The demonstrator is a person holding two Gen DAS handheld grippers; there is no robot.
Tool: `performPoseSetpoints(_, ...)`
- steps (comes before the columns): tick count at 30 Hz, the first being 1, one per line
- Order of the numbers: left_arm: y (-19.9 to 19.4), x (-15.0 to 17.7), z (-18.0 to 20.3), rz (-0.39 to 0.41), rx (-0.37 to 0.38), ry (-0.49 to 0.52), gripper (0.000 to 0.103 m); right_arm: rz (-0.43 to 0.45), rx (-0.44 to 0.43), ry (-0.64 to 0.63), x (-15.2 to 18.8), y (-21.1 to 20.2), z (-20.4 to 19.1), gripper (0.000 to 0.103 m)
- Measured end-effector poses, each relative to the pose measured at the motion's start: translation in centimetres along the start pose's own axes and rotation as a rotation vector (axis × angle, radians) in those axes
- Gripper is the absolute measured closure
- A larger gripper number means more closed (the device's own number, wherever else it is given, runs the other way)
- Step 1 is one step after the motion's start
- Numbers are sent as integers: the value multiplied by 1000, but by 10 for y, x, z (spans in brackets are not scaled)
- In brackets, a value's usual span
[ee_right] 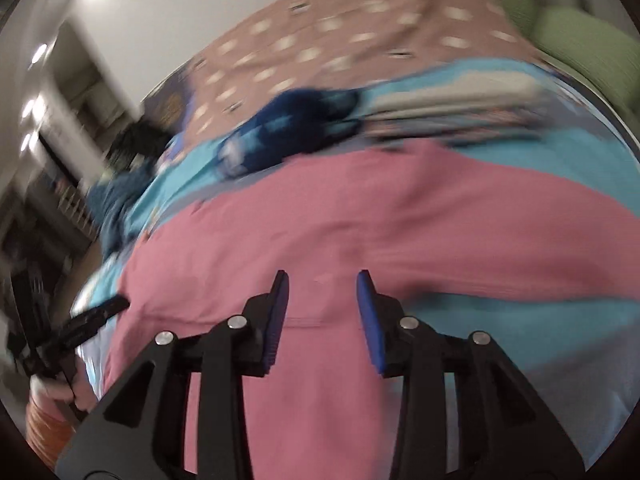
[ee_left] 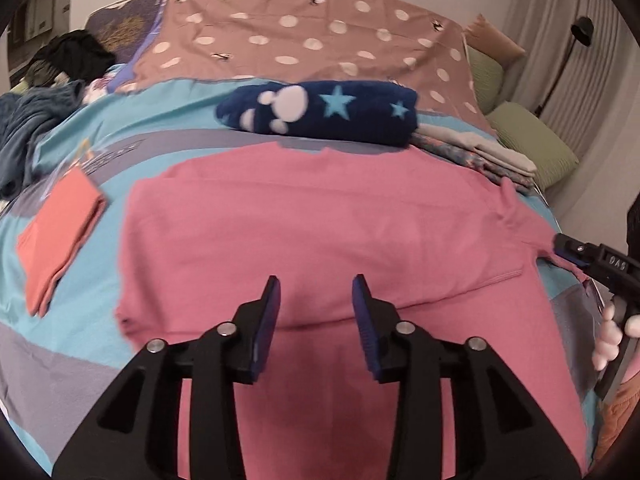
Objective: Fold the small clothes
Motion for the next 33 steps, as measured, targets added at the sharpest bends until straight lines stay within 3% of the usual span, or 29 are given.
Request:
performPoseSetpoints(4, 35, -7, 29, -42, 32, -16, 61, 98, 61, 363, -10, -49, 124, 59)
performPoseSetpoints(6, 53, -5, 39, -51, -11, -2, 52, 127, 134, 520, -7, -71, 182, 59)
performPoseSetpoints(7, 57, -3, 46, -44, -30, 30, 41, 133, 148, 575, -4, -77, 201, 58)
performPoseSetpoints(8, 60, -3, 53, -50, -45, 72, 31, 137, 141, 627, -1, -81, 217, 58)
performPoseSetpoints(9, 62, -3, 60, -55, -69, 111, 29, 144, 97, 689, 1, -84, 233, 58)
performPoseSetpoints(11, 63, -2, 67, -62, -123, 161, 28, 164, 16, 763, 0, -85, 249, 55)
performPoseSetpoints(14, 60, -1, 63, -52, -98, 138, 28, 208, -60, 861, -11, -78, 264, 44)
performPoseSetpoints(17, 59, 0, 56, -39, -55, 99, 28, 237, -36, 895, -28, -67, 269, 44)
performPoseSetpoints(19, 60, 0, 58, -34, -51, 95, 28, 276, 17, 905, -41, -60, 275, 52)
performPoseSetpoints(20, 60, 0, 58, -33, -53, 97, 28, 288, 50, 913, -46, -56, 279, 72)
performPoseSetpoints(21, 61, -1, 59, -33, -54, 99, 28, 296, 70, 921, -48, -54, 282, 84)
performPoseSetpoints(22, 61, 0, 59, -32, -53, 98, 28, 305, 64, 930, -50, -54, 282, 95)
performPoseSetpoints(26, 61, -1, 58, -25, -26, 75, 28, 375, -21, 816, -74, -62, 236, 96)
performPoseSetpoints(29, 59, -1, 55, -17, 1, 54, 28, 345, -134, 571, -97, -54, 133, 96)
performPoseSetpoints(33, 56, -1, 49, 4, 49, 11, 28, 267, -279, 267, -92, -32, -8, 96)
Point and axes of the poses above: each gripper's, at about its wrist camera, not at the fingertips, and y roughly the way its jaws point, z to its right, x to its underside, the point moved 5 cm from there along y, roughly the way its jaws point, and after that the axes turned 6 degrees about y, right-handed, at the moved point
